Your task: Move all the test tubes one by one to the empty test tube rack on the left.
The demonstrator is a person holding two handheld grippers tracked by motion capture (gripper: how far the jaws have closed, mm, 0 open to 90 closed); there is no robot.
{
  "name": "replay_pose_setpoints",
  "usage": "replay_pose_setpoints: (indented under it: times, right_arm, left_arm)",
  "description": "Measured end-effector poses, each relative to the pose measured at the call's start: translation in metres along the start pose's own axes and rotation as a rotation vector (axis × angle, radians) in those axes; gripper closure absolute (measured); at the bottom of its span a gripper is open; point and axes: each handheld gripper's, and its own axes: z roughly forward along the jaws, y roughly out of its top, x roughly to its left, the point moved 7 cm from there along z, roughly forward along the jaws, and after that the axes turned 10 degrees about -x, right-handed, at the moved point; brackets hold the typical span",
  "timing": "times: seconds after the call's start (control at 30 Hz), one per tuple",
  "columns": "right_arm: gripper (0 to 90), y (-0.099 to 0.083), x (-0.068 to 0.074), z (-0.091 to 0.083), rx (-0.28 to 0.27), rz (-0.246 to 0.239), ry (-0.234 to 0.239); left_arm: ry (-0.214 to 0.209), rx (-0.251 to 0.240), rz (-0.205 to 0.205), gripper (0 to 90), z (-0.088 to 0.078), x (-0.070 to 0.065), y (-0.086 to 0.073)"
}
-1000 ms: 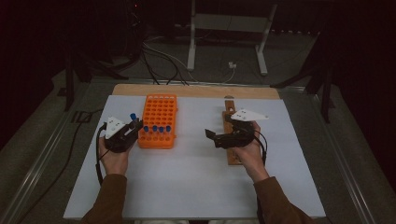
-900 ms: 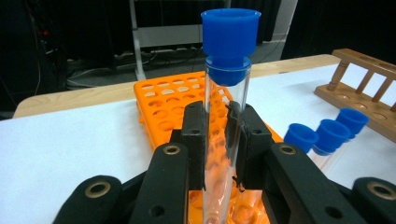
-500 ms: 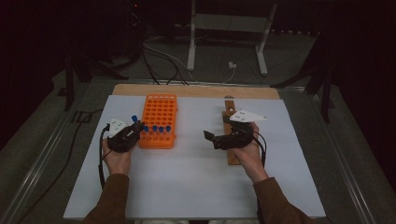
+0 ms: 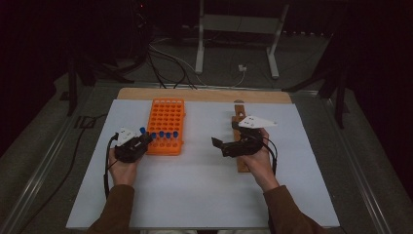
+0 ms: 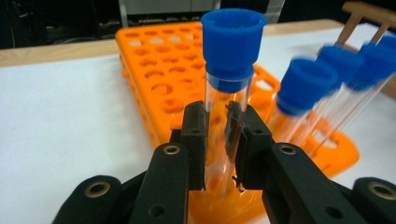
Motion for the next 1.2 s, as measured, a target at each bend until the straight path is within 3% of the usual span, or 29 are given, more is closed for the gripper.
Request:
replay_pose_setpoints:
  times: [0.27, 0.33, 0.37, 0.5, 0.67, 0.77, 0.97, 1.2]
  right_arm:
    - [2.0, -0.001, 0.002, 0.002, 0.002, 0.001, 0.006]
    - [2.0, -0.002, 0.002, 0.002, 0.002, 0.0, 0.007]
    - [2.0, -0.002, 0.002, 0.002, 0.003, 0.0, 0.007]
    - [2.0, -0.003, 0.001, 0.001, 0.005, 0.0, 0.006]
    - [2.0, -0.005, 0.001, 0.002, 0.011, 0.0, 0.007]
    - [2.0, -0.005, 0.002, 0.003, 0.01, 0.002, 0.009]
    - [2.0, -0.005, 0.001, 0.002, 0.009, 0.004, 0.007]
    - [2.0, -0.004, -0.004, -0.003, 0.002, 0.006, -0.005]
  left_arm:
    - [-0.009, 0.021, 0.024, 76.7, -0.002, -0.001, 0.0]
    - [0.015, 0.018, 0.036, 69.6, -0.004, 0.0, 0.001]
    - [0.006, 0.012, 0.027, 66.6, -0.006, 0.001, 0.003]
    - [0.0, -0.007, 0.04, 64.9, -0.014, 0.002, 0.008]
    - [-0.015, -0.025, 0.05, 68.0, -0.02, 0.002, 0.013]
    - [-0.018, -0.017, 0.063, 76.4, -0.02, 0.001, 0.014]
    - [-0.016, 0.006, 0.119, 78.1, -0.017, -0.005, 0.012]
    - [-0.014, 0.045, 0.139, 78.2, -0.016, -0.006, 0.005]
